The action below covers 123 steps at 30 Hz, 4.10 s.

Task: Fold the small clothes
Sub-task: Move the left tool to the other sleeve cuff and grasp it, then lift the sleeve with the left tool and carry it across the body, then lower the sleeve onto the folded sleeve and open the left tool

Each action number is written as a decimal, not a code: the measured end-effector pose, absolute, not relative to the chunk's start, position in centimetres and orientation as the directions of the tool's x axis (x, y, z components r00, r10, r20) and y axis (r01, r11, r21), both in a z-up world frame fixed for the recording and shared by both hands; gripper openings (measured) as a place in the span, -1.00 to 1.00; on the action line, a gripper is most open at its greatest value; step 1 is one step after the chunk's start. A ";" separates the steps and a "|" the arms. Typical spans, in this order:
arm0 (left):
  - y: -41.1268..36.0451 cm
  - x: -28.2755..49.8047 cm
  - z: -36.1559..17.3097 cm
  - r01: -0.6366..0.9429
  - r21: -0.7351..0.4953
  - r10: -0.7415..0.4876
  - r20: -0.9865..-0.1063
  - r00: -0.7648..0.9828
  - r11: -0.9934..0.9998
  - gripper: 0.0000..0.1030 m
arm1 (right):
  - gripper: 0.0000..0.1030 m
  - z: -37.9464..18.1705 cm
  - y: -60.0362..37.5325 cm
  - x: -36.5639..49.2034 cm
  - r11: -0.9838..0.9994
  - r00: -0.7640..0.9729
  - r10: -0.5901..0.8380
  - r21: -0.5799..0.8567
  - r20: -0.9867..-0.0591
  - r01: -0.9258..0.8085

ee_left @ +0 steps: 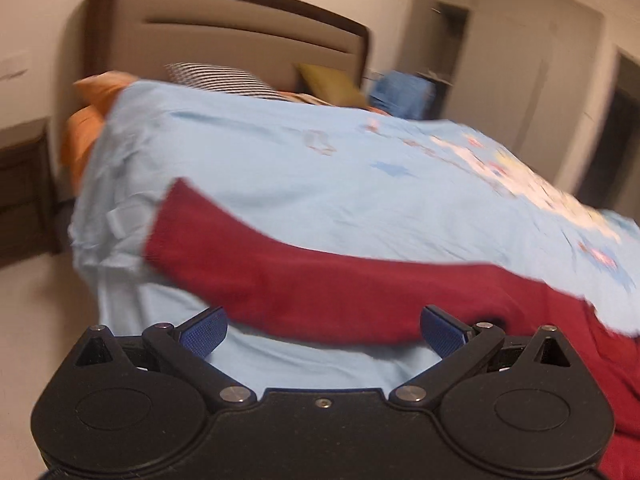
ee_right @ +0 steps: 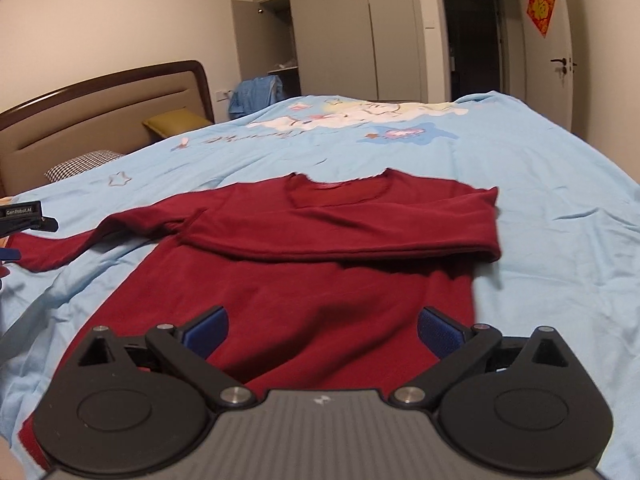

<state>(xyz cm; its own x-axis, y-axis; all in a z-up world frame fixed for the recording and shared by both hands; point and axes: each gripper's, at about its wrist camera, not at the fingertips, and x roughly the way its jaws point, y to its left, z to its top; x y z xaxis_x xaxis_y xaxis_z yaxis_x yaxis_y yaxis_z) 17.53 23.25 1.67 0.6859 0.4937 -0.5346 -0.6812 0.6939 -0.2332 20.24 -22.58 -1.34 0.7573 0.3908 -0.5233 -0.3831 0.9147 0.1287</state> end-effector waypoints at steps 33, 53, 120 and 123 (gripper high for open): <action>29.7 18.7 6.9 -0.715 -0.311 0.626 -0.346 0.699 0.626 -0.89 | 1.00 -3.0 -22.4 18.8 0.908 0.695 0.416 0.219 -0.586 -0.358; 14.0 33.2 21.6 -0.213 -0.214 0.216 -0.009 0.976 0.953 -0.89 | 1.00 -3.2 -26.4 19.9 0.920 0.734 0.390 0.269 -0.555 -0.286; 20.1 40.6 -1.9 -0.316 -0.278 0.091 -0.602 0.793 0.907 0.82 | 1.00 -3.6 -25.8 27.8 0.960 0.816 0.279 0.147 -0.506 -0.238; 21.2 42.3 -3.5 -0.294 -0.380 -0.006 -0.619 0.785 0.877 0.52 | 1.00 -3.6 -24.4 29.7 0.966 0.847 0.256 0.090 -0.466 -0.242</action>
<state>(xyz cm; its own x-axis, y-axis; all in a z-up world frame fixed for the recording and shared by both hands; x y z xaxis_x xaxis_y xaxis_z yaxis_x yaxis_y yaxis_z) 42.28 21.20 -3.45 0.7852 -0.0055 -0.6192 -0.2938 0.8769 -0.3804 29.68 -24.38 -3.65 0.8473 0.2556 -0.4656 -0.2420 0.9661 0.0899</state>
